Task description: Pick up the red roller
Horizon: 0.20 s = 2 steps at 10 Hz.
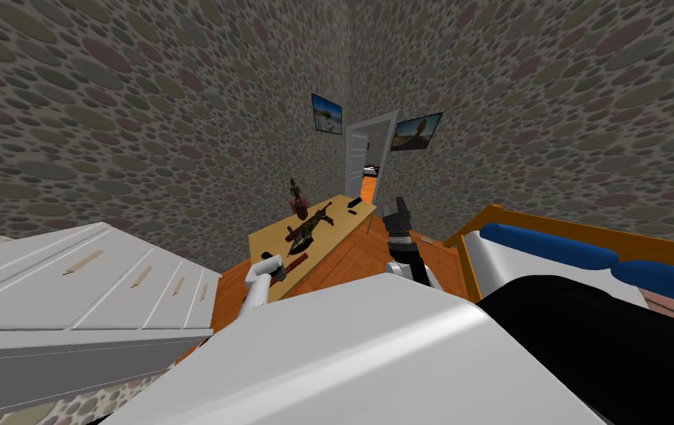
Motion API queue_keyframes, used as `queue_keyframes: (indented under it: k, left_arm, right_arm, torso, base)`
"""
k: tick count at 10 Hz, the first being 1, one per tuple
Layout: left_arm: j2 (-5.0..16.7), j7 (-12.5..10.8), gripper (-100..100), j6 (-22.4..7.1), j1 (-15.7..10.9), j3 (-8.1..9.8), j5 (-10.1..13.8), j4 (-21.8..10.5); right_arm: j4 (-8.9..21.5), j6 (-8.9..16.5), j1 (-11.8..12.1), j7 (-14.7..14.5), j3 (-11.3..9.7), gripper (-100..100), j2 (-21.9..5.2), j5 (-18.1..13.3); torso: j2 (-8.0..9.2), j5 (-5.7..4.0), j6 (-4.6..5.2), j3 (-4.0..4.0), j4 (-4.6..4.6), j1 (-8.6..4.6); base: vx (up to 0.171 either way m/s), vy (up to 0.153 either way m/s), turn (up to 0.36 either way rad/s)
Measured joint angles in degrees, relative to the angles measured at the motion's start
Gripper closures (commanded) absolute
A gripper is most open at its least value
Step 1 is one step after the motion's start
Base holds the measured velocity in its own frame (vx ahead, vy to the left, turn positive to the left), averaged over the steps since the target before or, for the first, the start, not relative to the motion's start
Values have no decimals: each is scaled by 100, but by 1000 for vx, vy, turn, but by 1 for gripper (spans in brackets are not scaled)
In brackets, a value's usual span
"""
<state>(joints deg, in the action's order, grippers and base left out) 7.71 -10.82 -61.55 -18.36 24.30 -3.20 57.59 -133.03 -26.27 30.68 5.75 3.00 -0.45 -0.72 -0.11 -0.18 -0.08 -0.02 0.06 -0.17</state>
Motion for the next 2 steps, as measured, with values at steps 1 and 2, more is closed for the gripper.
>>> queue_keyframes:
  k: [1,2]
  left_arm:
    - [-89,87,100,-71,52,-65,-14,169]
    - [-97,109,0,-93,60,-73,-16,192]
  right_arm:
    - [0,0,0,0,0,0,0,0]
    - [0,0,-1,0,-1,0,0,0]
  torso:
    - [-1,-2,-1,1,2,-3]
    - [7,-1,5,5,4,2]
  base:
    - [29,-22,55]
    - [0,0,0]
